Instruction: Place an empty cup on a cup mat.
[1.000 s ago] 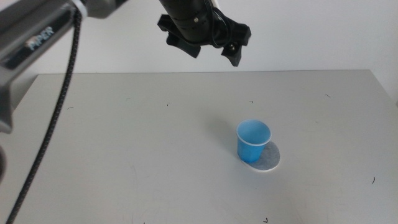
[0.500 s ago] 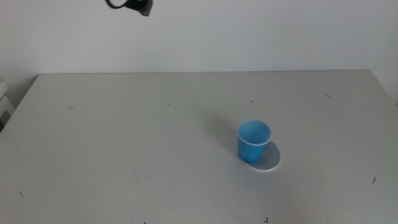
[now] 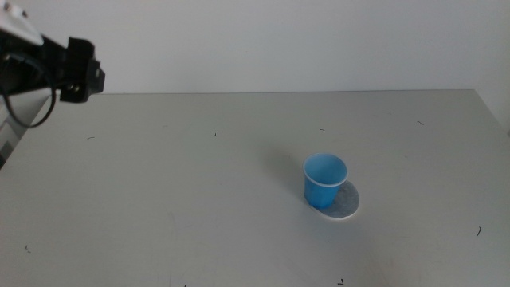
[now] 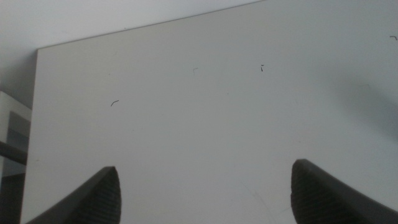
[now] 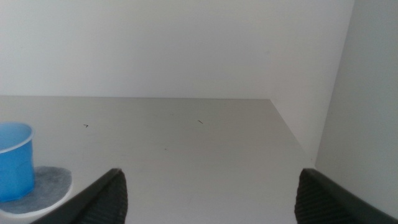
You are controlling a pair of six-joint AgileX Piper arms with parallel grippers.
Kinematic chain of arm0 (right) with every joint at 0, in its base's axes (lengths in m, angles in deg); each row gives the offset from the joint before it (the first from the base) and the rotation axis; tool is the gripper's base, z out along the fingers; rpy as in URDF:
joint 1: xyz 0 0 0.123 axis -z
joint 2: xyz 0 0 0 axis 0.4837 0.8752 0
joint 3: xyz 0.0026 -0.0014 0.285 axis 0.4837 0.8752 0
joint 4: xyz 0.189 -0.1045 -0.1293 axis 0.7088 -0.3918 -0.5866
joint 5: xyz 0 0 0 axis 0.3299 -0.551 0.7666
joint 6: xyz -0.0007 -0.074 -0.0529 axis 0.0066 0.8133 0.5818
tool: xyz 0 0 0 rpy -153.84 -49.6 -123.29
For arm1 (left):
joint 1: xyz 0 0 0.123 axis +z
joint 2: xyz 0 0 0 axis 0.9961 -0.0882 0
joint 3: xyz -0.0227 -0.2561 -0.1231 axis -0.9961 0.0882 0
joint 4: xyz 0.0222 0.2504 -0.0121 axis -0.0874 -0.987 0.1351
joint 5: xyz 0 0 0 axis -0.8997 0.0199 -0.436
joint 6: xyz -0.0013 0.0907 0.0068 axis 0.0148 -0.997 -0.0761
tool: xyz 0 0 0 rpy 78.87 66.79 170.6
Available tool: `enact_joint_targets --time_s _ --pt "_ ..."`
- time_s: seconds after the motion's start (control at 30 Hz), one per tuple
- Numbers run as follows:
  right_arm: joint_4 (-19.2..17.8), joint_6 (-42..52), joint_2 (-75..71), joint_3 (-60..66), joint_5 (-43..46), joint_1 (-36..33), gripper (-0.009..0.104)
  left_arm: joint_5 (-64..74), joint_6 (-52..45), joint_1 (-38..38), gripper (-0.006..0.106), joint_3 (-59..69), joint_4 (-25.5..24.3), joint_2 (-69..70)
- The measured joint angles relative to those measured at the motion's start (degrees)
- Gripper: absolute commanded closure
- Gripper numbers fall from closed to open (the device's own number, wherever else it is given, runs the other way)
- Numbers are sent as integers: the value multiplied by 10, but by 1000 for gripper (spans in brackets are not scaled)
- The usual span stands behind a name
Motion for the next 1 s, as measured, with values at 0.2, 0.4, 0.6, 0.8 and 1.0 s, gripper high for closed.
enact_joint_targets --time_s 0.2,0.4,0.6,0.8,1.0 --pt "0 0 0 0 0 0 1 -143 -55 82 -3 188 81 110" --pt "0 0 0 0 0 0 1 -264 -72 133 -3 359 99 249" --pt "0 0 0 0 0 0 1 -363 -75 141 -3 508 99 383" --pt "0 0 0 0 0 0 1 -402 -75 141 -3 617 99 516" --pt "0 0 0 0 0 0 1 -405 -75 141 -3 698 99 622"
